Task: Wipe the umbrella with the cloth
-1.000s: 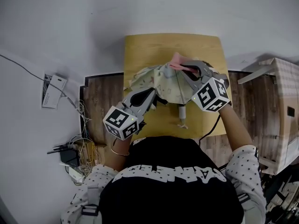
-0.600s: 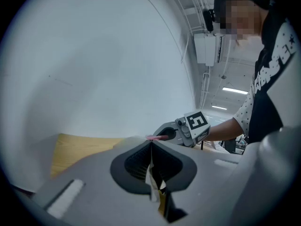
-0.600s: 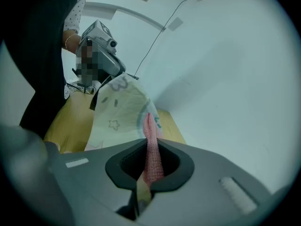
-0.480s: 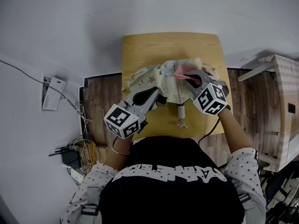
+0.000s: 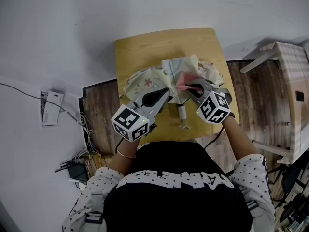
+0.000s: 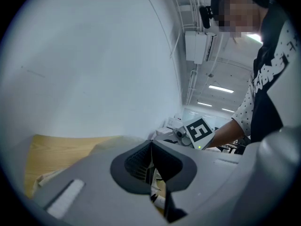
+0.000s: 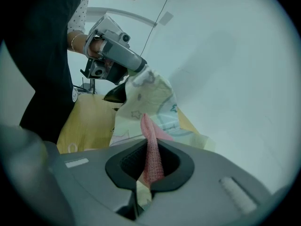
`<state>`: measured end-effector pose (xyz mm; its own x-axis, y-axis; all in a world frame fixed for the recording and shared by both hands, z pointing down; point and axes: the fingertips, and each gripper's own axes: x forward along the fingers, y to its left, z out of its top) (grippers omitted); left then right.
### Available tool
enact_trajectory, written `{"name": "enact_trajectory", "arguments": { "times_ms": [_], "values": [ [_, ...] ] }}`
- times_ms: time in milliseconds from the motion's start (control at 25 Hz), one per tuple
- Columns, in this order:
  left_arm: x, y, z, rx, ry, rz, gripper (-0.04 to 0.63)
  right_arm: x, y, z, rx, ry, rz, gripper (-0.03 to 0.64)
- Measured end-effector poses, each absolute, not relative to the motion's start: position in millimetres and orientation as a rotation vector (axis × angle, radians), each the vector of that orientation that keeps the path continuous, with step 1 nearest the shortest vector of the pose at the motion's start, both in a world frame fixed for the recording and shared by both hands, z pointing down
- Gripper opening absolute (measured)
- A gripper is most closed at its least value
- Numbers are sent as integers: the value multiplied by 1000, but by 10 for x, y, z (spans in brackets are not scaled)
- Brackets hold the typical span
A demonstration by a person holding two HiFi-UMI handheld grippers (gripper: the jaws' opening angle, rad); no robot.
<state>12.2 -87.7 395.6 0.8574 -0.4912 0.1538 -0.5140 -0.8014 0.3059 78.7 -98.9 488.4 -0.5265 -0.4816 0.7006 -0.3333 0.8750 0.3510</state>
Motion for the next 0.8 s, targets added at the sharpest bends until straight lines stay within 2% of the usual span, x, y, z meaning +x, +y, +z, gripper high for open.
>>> {"name": "enact_trajectory", "arguments": {
  "times_ms": [800],
  "values": [
    [922, -819, 4863, 2717, -570, 510, 5, 1250, -788, 4347, 953, -2294, -48, 31]
  ]
}}
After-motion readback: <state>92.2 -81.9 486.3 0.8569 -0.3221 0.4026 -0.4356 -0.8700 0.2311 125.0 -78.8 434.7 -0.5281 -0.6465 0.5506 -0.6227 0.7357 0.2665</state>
